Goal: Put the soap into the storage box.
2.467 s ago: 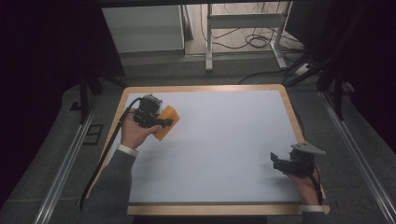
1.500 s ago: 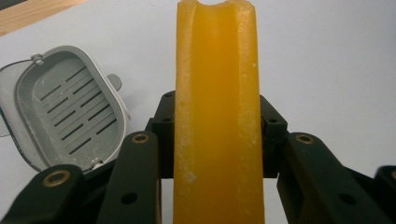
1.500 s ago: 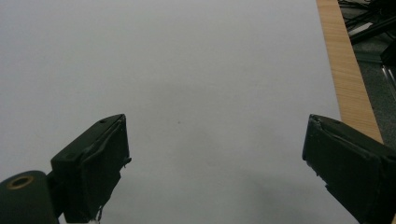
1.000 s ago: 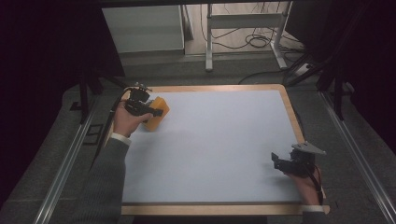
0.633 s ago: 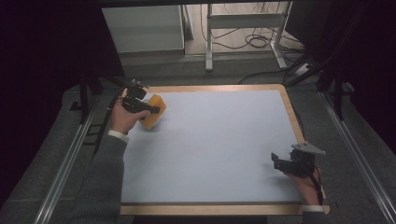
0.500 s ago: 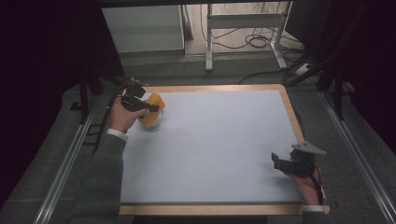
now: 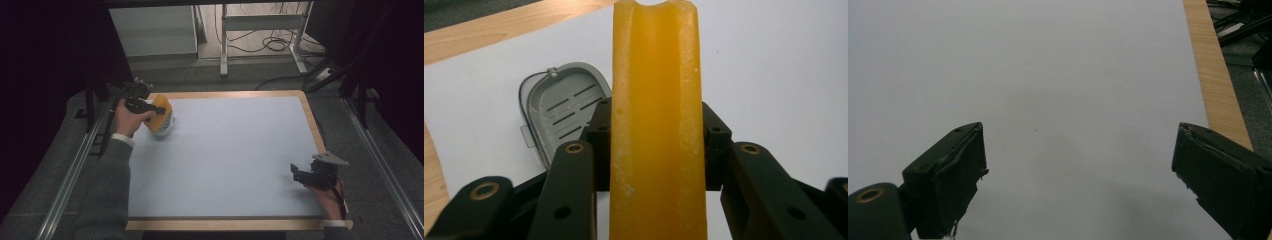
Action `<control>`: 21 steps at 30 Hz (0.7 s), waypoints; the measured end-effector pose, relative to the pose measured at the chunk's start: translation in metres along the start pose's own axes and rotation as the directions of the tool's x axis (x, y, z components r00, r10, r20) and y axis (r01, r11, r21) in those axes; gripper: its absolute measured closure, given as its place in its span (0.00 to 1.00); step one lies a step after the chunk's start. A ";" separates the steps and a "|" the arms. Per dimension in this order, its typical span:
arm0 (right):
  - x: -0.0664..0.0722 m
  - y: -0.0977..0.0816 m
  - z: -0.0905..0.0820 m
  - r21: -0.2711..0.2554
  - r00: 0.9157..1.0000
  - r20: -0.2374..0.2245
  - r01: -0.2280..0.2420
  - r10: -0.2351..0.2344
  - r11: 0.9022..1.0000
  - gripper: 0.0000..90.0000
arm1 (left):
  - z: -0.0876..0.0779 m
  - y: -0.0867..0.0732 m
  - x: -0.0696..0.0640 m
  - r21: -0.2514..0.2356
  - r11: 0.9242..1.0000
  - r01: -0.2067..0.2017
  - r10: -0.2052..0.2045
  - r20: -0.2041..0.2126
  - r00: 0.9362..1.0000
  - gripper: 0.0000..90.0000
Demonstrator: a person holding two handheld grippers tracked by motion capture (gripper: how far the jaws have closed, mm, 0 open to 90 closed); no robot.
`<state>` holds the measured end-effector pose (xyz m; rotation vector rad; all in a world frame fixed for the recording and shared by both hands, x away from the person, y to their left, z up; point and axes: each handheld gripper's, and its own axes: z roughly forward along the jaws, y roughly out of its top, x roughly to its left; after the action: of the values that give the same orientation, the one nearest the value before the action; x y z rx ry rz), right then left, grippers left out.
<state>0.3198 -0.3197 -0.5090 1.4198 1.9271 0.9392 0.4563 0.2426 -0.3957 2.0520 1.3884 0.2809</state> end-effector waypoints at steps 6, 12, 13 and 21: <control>0.000 -0.001 0.001 0.005 1.000 -0.002 -0.003 0.003 1.000 0.08 | 0.011 0.003 0.009 0.017 0.999 0.027 -0.027 -0.016 1.000 0.68; 0.000 -0.001 0.002 0.003 1.000 0.003 -0.004 0.004 1.000 0.08 | 0.020 0.006 0.017 0.012 0.998 0.066 -0.066 -0.026 0.997 0.68; 0.000 -0.001 0.002 0.003 1.000 0.003 -0.004 0.004 1.000 0.08 | 0.020 0.006 0.017 0.012 0.998 0.066 -0.066 -0.026 0.997 0.68; -0.003 -0.002 0.002 0.007 1.000 0.006 -0.005 0.005 1.000 0.08 | 0.032 0.014 0.023 0.015 0.995 0.103 -0.103 -0.040 0.994 0.68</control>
<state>0.3215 -0.3219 -0.5116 1.4308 1.9246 0.9307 0.4927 0.2476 -0.4165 1.9907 1.5200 0.2674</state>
